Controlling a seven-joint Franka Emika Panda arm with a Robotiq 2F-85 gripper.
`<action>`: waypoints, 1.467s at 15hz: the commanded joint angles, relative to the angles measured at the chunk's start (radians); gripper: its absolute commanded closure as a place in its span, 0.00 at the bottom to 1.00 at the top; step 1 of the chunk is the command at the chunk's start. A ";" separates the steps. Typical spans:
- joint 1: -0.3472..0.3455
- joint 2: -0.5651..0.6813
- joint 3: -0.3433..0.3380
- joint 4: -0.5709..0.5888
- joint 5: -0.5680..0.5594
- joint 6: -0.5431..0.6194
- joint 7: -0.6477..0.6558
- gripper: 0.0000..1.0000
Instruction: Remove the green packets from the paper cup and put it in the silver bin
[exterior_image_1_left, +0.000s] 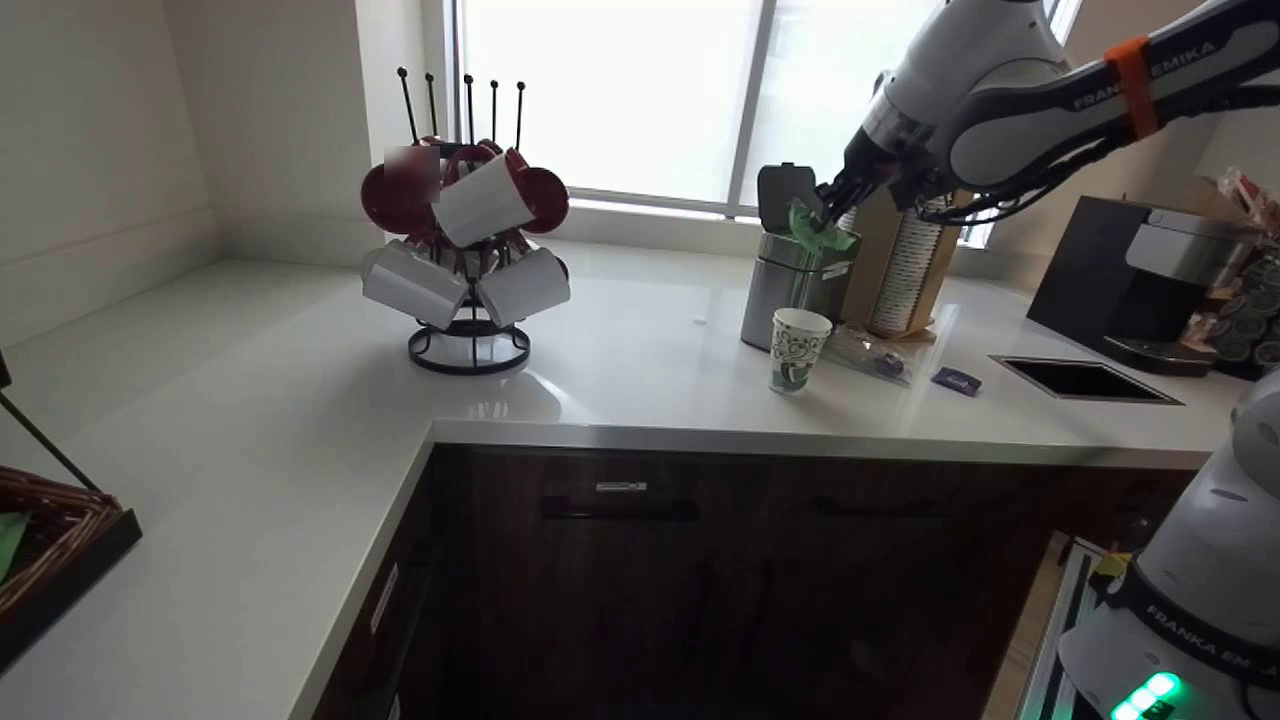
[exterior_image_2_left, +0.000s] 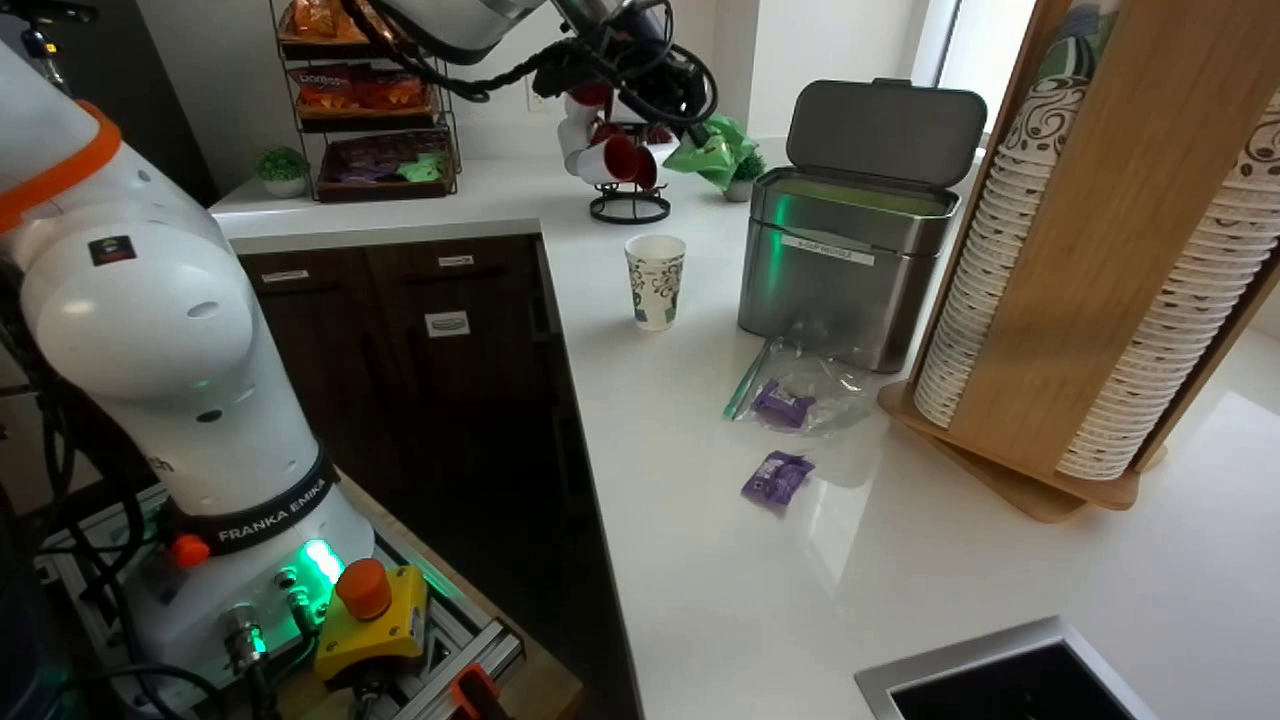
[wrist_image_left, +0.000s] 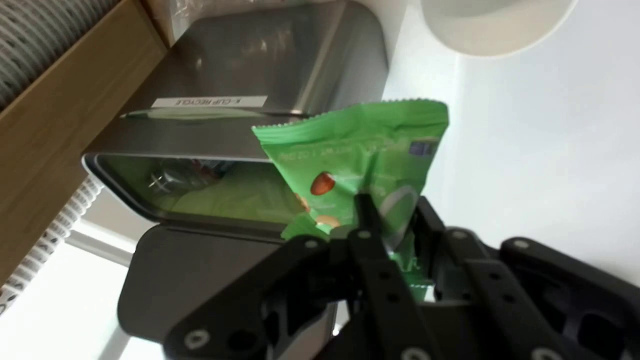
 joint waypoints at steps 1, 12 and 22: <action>-0.041 0.043 -0.002 0.092 0.037 -0.006 -0.037 0.94; -0.078 0.265 -0.013 0.265 -0.027 -0.005 0.041 0.48; 0.006 0.261 -0.068 0.273 0.137 -0.102 -0.137 0.00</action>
